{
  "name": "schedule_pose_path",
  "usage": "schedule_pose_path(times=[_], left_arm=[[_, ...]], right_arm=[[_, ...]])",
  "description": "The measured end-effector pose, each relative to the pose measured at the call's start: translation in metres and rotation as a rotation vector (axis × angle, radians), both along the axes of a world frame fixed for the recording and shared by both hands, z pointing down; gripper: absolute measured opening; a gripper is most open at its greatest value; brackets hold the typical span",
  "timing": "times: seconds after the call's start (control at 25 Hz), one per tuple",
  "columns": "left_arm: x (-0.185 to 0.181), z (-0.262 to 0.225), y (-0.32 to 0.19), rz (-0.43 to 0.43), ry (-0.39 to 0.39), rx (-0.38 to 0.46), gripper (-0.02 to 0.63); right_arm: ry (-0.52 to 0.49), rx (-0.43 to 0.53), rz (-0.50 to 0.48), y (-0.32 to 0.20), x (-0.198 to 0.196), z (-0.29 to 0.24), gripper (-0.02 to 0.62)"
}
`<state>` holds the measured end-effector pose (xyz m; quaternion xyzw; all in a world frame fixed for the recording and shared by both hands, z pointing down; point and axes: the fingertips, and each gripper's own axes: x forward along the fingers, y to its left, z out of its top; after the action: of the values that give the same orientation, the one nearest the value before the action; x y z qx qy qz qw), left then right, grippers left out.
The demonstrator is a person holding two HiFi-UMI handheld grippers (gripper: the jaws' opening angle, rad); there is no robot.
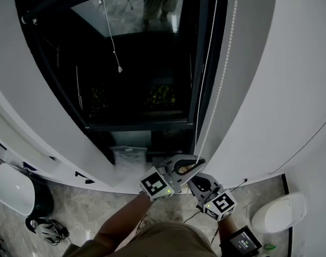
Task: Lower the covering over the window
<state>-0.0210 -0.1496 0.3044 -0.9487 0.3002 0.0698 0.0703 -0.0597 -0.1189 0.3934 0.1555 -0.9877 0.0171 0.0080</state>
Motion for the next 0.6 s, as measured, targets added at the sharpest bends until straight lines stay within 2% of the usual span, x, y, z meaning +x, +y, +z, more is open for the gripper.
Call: schedule_pose_path(times=[0.04,0.08,0.12,0.16,0.2,0.24,0.32,0.4,0.44,0.52,0.6], left_arm=[[0.004,0.004,0.001,0.009,-0.013,0.001,0.015],[0.008,0.014,0.002,0.008,-0.063,0.003,0.014],[0.013,0.033,0.003,0.0,-0.152,0.007,0.014],[0.02,0.058,0.005,-0.002,-0.241,0.004,0.014],[0.024,0.081,0.009,0.007,-0.282,-0.016,0.014],[0.024,0.097,0.013,0.02,-0.26,-0.051,0.012],[0.011,0.104,0.014,0.012,-0.125,-0.116,0.012],[-0.006,0.097,0.005,-0.029,-0.031,-0.143,0.012],[-0.013,0.094,0.0,-0.047,-0.01,-0.15,0.012],[-0.023,0.094,-0.006,-0.071,-0.017,-0.15,0.012],[-0.026,0.101,-0.006,-0.086,-0.053,-0.145,0.012]], right_arm=[[-0.007,0.001,-0.023,0.003,0.001,0.0,0.014],[-0.008,0.0,-0.056,0.005,0.005,0.001,0.014],[0.012,0.0,-0.095,0.008,0.009,0.006,0.014],[0.06,0.004,-0.126,0.011,0.013,0.016,0.101],[0.123,0.013,-0.138,0.013,0.016,0.027,0.176],[0.172,0.02,-0.134,0.015,0.018,0.037,0.224],[0.194,0.012,-0.129,0.017,0.015,0.047,0.006],[0.205,0.001,-0.153,0.019,0.013,0.053,0.006],[0.211,-0.015,-0.179,0.021,0.014,0.056,0.006],[0.209,-0.06,-0.249,0.024,0.023,0.057,0.01],[0.145,-0.084,-0.253,0.015,0.032,0.036,0.126]])
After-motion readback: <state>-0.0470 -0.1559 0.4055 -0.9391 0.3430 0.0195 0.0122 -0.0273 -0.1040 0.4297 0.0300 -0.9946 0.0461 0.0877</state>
